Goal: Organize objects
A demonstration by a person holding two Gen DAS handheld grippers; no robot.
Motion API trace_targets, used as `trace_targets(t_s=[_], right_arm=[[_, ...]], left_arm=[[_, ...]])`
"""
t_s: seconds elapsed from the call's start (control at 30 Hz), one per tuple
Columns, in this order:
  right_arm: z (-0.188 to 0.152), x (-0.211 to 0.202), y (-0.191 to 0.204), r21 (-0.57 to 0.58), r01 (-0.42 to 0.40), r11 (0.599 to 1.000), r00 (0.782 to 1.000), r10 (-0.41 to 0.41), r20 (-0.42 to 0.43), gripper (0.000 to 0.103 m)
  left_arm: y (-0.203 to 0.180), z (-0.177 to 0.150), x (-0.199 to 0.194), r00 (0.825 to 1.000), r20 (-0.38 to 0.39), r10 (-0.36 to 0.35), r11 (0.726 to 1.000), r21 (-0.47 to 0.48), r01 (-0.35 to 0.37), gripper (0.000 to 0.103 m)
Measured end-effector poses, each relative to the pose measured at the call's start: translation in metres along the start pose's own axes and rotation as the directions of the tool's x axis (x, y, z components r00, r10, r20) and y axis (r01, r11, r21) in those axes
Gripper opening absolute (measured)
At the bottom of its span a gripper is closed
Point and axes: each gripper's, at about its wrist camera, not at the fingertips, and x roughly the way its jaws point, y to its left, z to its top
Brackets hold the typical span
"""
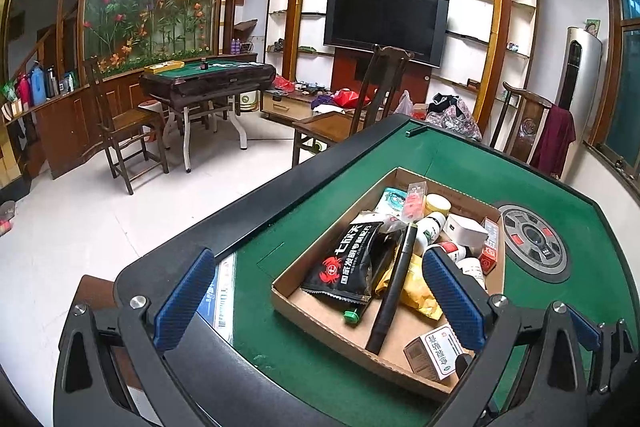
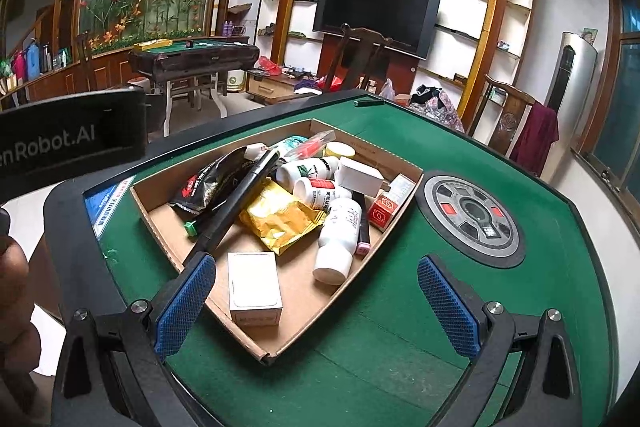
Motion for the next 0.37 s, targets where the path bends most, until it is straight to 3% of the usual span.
trace_targets(t_s=[0.37], right_arm=[[0.001,0.001,-0.015,0.043,-0.006,0.999,1.000,0.007,-0.004,0.103]], left_arm=[[-0.008,-0.002,0.000,0.999,-0.036,0.012,1.000,0.010,-0.012,0.103]])
